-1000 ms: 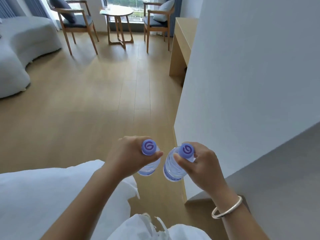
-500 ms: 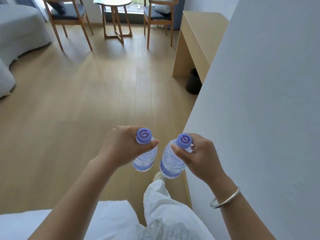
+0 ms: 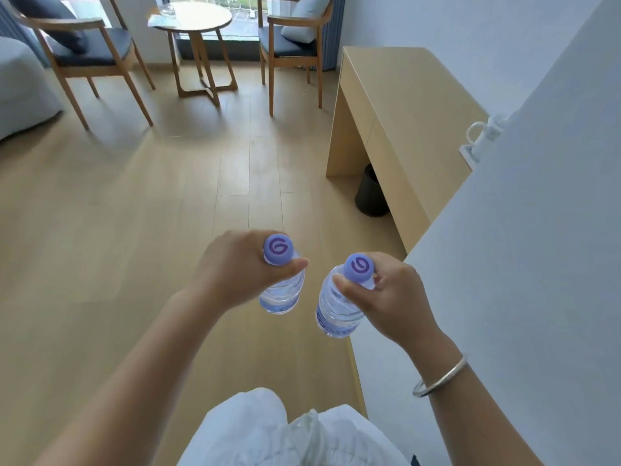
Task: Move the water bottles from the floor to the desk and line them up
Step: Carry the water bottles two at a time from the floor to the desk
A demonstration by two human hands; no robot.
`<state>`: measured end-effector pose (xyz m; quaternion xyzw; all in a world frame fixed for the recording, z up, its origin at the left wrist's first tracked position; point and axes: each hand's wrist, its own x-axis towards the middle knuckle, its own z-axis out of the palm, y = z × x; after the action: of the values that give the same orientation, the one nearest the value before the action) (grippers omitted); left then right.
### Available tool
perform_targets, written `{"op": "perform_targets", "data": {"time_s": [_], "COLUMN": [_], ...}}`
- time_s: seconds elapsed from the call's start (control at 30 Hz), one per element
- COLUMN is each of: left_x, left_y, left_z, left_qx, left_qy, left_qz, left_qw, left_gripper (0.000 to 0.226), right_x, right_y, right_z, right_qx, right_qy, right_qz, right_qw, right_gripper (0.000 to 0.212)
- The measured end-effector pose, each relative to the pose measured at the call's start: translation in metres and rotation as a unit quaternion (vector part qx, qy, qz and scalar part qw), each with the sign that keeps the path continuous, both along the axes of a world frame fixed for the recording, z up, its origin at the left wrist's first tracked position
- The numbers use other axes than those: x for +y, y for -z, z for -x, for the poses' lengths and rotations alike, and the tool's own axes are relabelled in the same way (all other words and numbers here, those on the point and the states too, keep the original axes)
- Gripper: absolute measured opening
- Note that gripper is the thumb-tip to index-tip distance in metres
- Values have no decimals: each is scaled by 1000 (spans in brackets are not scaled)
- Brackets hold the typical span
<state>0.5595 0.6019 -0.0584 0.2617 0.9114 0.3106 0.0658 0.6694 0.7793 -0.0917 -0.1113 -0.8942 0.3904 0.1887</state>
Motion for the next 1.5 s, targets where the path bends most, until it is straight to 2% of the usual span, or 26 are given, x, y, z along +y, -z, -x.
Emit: {"op": "perform_targets", "data": {"time_s": [0.23, 0.3, 0.4, 0.5, 0.73, 0.93, 1.17, 1.33, 1.43, 1.5], "left_x": [64, 87, 128, 165, 256, 355, 493, 594, 643, 676], "left_y": [14, 15, 8, 0, -9, -1, 0, 8, 15, 21], "left_z": [129, 171, 233, 294, 391, 436, 465, 472, 469, 465], "left_qx": [-7, -7, -7, -15, -4, -16, -51, -86, -112, -116], "left_qy": [81, 112, 163, 215, 293, 345, 396, 433, 468, 499], "left_qz": [4, -1, 16, 8, 8, 26, 33, 26, 32, 31], "left_qw": [997, 994, 986, 977, 956, 938, 916, 897, 876, 858], "left_gripper": [79, 74, 61, 37, 42, 49, 38, 46, 34, 38], "right_x": [50, 64, 81, 98, 157, 239, 365, 448, 491, 518], "right_y": [9, 12, 15, 12, -2, 2, 7, -5, -8, -9], "right_z": [105, 140, 192, 237, 313, 355, 388, 400, 403, 402], "right_qx": [-3, -6, -15, -22, 0, 4, 16, -6, -34, -54], "right_qy": [70, 102, 153, 211, 329, 396, 448, 507, 551, 581], "right_qz": [9, 16, 29, 54, 99, 117, 124, 80, 66, 66], "right_qw": [997, 995, 988, 976, 939, 911, 885, 858, 831, 810], "right_gripper": [19, 28, 21, 27, 24, 24, 45, 31, 31, 34]}}
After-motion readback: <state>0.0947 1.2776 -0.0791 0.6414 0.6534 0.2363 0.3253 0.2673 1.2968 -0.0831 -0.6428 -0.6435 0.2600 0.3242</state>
